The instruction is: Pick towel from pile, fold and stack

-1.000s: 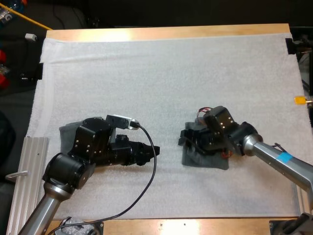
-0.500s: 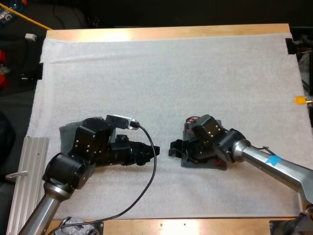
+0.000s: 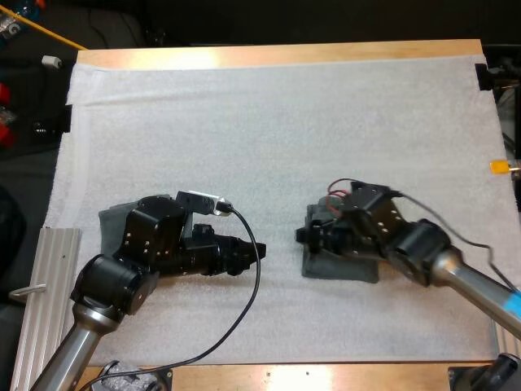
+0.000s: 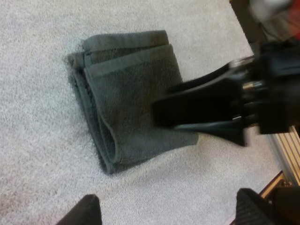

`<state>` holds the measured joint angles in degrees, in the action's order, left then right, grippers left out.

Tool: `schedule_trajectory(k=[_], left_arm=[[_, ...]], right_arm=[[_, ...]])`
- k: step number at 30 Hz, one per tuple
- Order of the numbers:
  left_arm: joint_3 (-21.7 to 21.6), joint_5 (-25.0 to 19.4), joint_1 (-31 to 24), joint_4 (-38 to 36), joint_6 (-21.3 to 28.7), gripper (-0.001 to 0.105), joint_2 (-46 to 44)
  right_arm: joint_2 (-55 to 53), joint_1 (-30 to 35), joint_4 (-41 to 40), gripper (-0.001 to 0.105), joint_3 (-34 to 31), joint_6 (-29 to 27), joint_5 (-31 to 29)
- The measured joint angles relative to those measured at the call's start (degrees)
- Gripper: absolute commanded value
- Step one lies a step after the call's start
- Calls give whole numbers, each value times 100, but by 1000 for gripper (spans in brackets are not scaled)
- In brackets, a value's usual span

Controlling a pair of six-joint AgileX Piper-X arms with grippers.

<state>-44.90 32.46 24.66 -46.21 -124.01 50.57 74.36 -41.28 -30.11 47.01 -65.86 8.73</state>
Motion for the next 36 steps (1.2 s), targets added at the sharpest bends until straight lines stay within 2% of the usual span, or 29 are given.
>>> schedule_trajectory(k=[7, 17, 28, 29, 32, 36], left_arm=[[0, 0, 0, 0, 0, 58, 0], [0, 0, 0, 0, 0, 58, 0], [0, 0, 0, 0, 129, 58, 0], [0, 0, 0, 0, 191, 59, 0], [0, 0, 0, 0, 294, 71, 0], [0, 8, 0, 69, 306, 71, 128]], right_arm=[[-928, 0, -1300, 70, 0, -674, -578], [-2387, 0, -2719, 70, 0, -870, -1110], [-4048, 0, -3560, 70, 0, -870, -976], [-4196, 0, -3615, 70, 0, -870, -969], [-4534, 0, -3743, 70, 0, -870, -971], [-4774, 0, -3802, 70, 0, -870, -971]])
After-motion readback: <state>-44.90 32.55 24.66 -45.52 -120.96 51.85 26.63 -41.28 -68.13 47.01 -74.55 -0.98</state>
